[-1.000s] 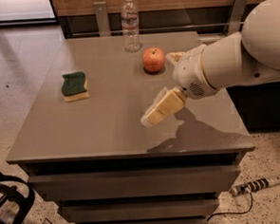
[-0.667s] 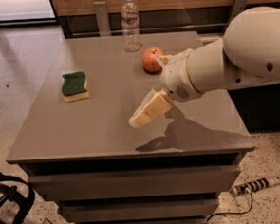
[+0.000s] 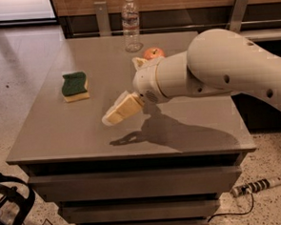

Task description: Pick sponge

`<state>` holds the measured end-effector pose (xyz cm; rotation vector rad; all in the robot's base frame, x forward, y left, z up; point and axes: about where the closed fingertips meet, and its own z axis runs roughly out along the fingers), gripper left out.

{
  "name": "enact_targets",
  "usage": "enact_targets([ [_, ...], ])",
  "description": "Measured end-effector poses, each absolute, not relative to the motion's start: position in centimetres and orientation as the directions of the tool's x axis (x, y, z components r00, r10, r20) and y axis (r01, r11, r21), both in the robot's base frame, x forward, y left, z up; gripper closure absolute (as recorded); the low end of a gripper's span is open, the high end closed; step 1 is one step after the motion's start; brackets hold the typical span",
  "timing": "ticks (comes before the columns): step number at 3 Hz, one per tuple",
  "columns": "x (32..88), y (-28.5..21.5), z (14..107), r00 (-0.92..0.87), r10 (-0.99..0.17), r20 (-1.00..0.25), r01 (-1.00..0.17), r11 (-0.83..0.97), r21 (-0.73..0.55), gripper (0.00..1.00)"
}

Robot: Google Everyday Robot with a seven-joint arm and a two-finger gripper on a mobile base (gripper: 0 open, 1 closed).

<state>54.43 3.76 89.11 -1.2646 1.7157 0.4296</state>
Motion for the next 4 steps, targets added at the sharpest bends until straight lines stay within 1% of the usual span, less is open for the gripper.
enact_targets([
  [1,56.5,5.7,88.7,-0.040,-0.520,-0.853,-0.879,0.424,-0.217,0.00],
  [3,60.2,9.3,86.3,-0.126,-0.432,-0.893,-0.872,0.477,-0.108,0.00],
  [4,61.0,11.6,85.0,-0.147,-0.381,-0.913,-0.865,0.496,-0.068,0.00],
])
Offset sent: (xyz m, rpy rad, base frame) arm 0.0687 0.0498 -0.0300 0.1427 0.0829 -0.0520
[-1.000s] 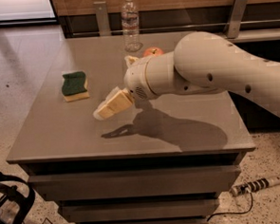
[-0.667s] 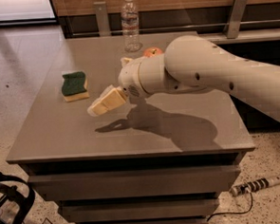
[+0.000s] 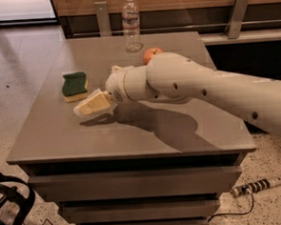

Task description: Pick sponge

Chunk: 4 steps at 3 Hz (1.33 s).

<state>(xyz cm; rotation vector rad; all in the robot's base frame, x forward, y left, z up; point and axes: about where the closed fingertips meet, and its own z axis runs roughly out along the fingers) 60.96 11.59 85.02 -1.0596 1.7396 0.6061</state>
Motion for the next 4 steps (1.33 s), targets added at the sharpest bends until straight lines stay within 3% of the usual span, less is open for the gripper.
enact_targets([
  [3,63.1,18.3,83.3,-0.070,-0.219,-0.973,-0.840,0.539,-0.061,0.00],
  [4,63.3,19.8,82.6,-0.072,-0.214,-0.974,-0.838,0.543,-0.058,0.20],
])
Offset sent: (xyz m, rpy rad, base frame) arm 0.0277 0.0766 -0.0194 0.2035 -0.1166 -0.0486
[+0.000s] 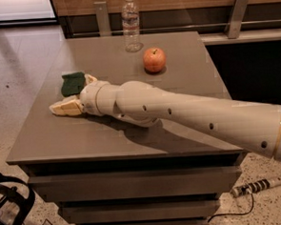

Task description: Pick sponge

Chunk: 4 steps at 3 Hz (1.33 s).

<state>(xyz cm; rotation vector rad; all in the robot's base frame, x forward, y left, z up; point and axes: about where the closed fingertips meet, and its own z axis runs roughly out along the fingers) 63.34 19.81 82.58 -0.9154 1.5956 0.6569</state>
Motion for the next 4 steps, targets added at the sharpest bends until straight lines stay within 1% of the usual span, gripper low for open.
enact_targets([
  [3,63.10,20.25,82.69,-0.069,-0.214,-0.974,-0.842,0.536,-0.058,0.88],
  [4,63.03,20.39,82.71,-0.069,-0.213,-0.975,-0.844,0.534,-0.058,1.00],
])
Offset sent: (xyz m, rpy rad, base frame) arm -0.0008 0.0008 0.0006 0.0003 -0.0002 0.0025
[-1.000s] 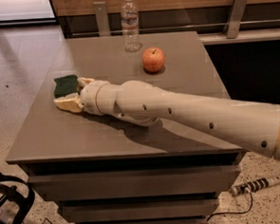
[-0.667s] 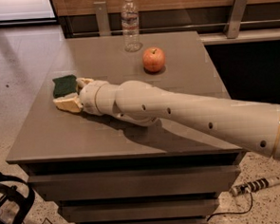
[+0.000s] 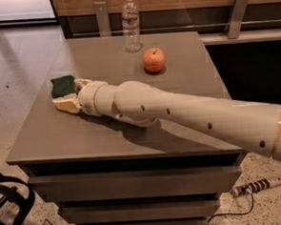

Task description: Pick sponge

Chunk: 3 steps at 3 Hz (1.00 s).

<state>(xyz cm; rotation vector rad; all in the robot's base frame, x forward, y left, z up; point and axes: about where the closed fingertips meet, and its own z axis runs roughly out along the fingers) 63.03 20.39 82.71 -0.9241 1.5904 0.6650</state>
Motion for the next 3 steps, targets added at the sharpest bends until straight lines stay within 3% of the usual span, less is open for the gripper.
enact_targets([
  [3,62.6,17.1,91.3,0.045,-0.261,-0.964,-0.825,0.534,-0.183,1.00],
])
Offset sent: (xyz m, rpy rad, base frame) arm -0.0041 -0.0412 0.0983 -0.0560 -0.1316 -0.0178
